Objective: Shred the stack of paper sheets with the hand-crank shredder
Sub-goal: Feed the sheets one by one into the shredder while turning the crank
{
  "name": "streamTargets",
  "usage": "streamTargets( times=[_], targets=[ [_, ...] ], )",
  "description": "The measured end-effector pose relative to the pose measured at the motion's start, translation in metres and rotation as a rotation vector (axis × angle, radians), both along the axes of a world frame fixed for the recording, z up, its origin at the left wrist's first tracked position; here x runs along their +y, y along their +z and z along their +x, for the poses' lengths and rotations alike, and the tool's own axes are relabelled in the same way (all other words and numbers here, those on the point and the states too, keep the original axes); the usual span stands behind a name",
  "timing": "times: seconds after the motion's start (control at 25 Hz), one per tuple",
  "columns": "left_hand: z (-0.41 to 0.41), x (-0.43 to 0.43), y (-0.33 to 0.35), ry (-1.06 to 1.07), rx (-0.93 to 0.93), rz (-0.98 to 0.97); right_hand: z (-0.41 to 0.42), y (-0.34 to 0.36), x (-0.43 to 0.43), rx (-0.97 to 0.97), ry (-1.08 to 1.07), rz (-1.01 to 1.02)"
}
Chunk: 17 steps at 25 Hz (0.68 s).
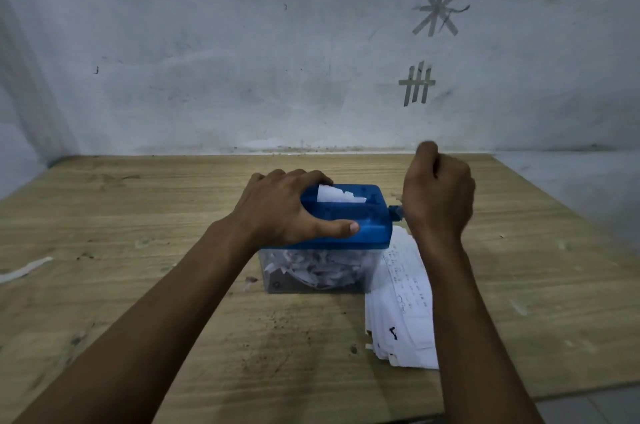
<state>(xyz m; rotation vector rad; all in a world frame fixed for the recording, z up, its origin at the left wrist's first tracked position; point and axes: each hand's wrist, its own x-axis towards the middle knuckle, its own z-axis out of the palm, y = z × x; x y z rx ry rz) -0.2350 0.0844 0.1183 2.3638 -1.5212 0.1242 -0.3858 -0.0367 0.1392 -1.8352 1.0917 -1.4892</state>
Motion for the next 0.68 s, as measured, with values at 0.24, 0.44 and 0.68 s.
streamTargets(
  times=[0.24,0.44,0.68],
  targets=[
    [-0.002,0.001,0.001,0.015,-0.013,0.015,0.035,0.022,-0.044,0.128,0.300,0.202],
    [-0.002,0.002,0.001,0.016,-0.013,0.011,0.054,0.005,-0.061,0.246,0.391,0.402],
    [-0.011,0.000,0.003,0.093,0.038,-0.031,0.024,-0.070,-0.052,0.091,0.543,0.971]
  ],
)
